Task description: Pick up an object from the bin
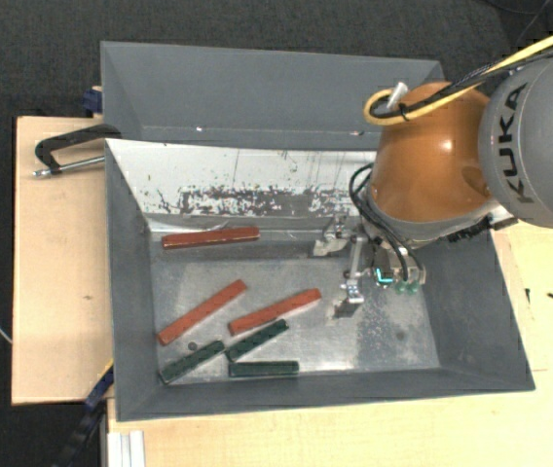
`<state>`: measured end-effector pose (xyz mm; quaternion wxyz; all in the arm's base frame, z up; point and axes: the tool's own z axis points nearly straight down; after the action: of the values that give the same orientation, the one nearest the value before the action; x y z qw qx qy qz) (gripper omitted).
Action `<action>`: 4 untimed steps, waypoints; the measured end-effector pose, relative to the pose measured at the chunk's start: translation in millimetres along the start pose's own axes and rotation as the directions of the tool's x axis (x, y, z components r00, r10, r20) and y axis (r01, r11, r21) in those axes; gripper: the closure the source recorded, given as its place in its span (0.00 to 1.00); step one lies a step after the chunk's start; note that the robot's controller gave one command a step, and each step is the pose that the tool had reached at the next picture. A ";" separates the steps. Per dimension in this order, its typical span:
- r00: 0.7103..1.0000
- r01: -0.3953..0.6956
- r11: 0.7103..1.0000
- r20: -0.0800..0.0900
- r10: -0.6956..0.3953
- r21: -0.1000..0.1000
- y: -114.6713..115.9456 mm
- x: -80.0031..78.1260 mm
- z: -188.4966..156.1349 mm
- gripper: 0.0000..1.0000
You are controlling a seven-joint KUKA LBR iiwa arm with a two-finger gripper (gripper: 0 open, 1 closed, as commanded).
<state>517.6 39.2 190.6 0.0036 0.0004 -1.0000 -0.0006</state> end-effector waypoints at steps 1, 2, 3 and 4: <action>1.000 0.000 1.000 0.008 0.000 0.000 -0.2 -1.7 -3.8 0.00; 0.989 0.149 0.989 0.004 -0.149 0.001 3.4 -39.4 102.6 1.00; 0.989 0.148 0.989 0.020 -0.148 0.002 2.8 -37.7 115.6 0.00; 0.989 0.148 0.989 0.017 -0.148 0.002 2.8 -38.1 112.0 1.00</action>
Offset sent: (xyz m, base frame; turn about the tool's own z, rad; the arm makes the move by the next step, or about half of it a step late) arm 0.0324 0.0021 -0.1206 -0.1489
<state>554.9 42.1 78.4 -0.0052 0.0744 -0.9972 -0.0005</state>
